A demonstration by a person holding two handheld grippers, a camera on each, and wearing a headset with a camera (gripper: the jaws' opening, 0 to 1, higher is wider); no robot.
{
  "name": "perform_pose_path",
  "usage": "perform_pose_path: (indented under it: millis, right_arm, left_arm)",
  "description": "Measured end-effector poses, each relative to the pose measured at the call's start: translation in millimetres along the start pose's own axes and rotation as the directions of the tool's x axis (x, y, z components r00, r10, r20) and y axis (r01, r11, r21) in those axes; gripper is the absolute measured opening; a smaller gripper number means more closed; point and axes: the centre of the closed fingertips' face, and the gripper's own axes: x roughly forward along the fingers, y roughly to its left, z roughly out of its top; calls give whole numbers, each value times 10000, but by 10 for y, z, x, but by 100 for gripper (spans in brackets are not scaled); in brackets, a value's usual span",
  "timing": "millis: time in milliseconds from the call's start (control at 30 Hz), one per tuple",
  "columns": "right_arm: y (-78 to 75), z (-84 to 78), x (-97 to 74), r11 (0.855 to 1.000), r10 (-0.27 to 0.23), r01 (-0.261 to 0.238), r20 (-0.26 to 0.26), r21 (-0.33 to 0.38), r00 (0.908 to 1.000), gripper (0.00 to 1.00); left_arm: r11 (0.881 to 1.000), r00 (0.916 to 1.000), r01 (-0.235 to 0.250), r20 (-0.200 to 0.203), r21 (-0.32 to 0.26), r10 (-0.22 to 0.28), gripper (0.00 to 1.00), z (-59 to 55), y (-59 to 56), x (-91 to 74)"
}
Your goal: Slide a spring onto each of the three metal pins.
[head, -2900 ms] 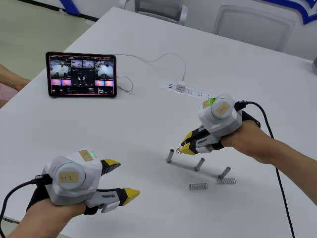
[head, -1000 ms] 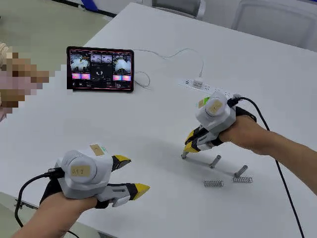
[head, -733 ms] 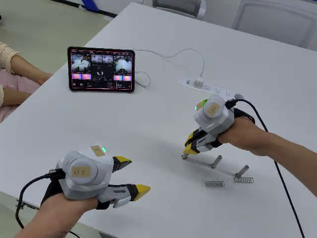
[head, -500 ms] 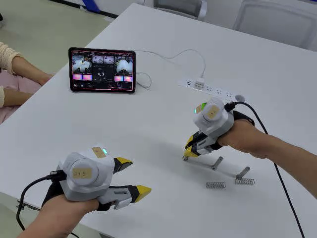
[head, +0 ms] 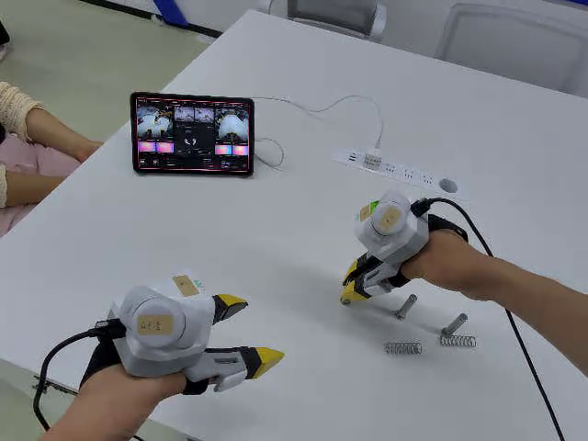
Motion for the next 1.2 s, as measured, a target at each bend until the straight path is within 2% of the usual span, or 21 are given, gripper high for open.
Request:
perform_pose_path:
  millis: [233,600,900,1200]
  right_arm:
    - [12,-16,-8,10000,35,-35,-32,48,10000,18]
    - [44,-63,-140,9993,-9,0,246,372,9997,29]
    - [35,-77,-274,9950,-201,110,904,997,9957,31]
    - [46,-96,-444,9868,-540,271,1666,1600,9845,32]
  left_arm:
    - [10000,10000,-8,-18,21,8,51,5,-1,-6]
    - [9999,10000,68,-15,102,-68,51,34,-33,11]
    - [9998,9999,143,36,167,-143,51,80,-52,36]
    - [9992,9994,321,84,250,-323,51,131,-111,89]
